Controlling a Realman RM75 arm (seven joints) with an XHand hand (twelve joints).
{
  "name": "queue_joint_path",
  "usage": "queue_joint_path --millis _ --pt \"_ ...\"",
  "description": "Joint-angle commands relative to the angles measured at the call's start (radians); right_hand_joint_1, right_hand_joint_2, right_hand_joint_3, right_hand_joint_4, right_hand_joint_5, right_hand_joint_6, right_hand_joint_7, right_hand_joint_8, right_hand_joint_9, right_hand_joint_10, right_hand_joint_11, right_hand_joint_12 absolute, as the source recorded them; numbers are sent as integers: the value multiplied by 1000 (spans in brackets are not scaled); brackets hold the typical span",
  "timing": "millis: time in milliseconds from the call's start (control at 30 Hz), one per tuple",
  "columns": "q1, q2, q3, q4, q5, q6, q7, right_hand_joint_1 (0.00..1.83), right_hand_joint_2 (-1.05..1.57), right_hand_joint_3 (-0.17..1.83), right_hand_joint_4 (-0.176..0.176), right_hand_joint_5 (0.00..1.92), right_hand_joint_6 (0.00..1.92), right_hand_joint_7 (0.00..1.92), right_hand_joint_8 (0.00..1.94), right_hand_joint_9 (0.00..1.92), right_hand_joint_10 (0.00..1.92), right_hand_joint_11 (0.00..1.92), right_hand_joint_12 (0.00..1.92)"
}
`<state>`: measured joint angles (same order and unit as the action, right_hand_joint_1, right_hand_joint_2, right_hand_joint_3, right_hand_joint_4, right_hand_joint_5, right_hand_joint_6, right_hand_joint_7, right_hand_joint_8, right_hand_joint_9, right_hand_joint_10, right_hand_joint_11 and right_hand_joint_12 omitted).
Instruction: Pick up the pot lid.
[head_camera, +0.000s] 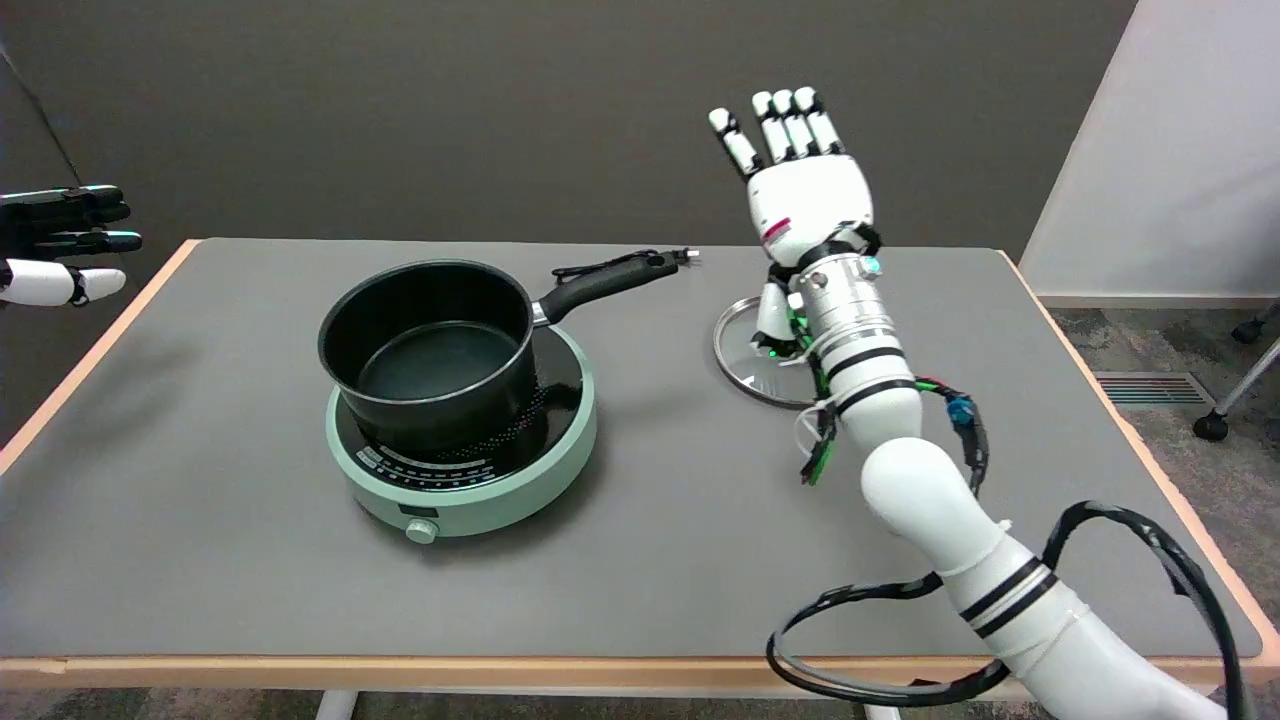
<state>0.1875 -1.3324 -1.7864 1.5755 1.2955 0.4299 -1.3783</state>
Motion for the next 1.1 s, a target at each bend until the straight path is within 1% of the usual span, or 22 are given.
queue_joint_path --millis 33,233,400,533,567,600,900,1100 --pt "-134 87 64 107 -211 150 164 1193 -1024 1551 176 12 12 12 12 12 12 12 12" --pt "-186 101 126 121 -193 60 206 1160 -962 1556 176 12 12 12 12 12 12 12 12" --pt "-187 111 156 104 -161 -35 236 1127 -894 1554 176 10 10 10 10 10 10 10 10" --pt "-185 112 177 92 -161 -76 261 1122 -882 1549 176 9 9 9 9 9 9 9 9" --pt "-183 112 180 91 -161 -84 262 1115 -824 1513 176 31 46 35 25 33 31 26 43" --pt "-182 112 182 89 -161 -95 262 925 1061 292 176 758 1308 915 566 843 761 605 1197" --pt "-171 112 220 82 -161 -203 262 921 1091 273 176 769 1328 929 577 856 774 616 1216" --pt "-166 113 232 63 -161 -220 278 921 1091 273 176 768 1328 929 579 858 778 619 1220"
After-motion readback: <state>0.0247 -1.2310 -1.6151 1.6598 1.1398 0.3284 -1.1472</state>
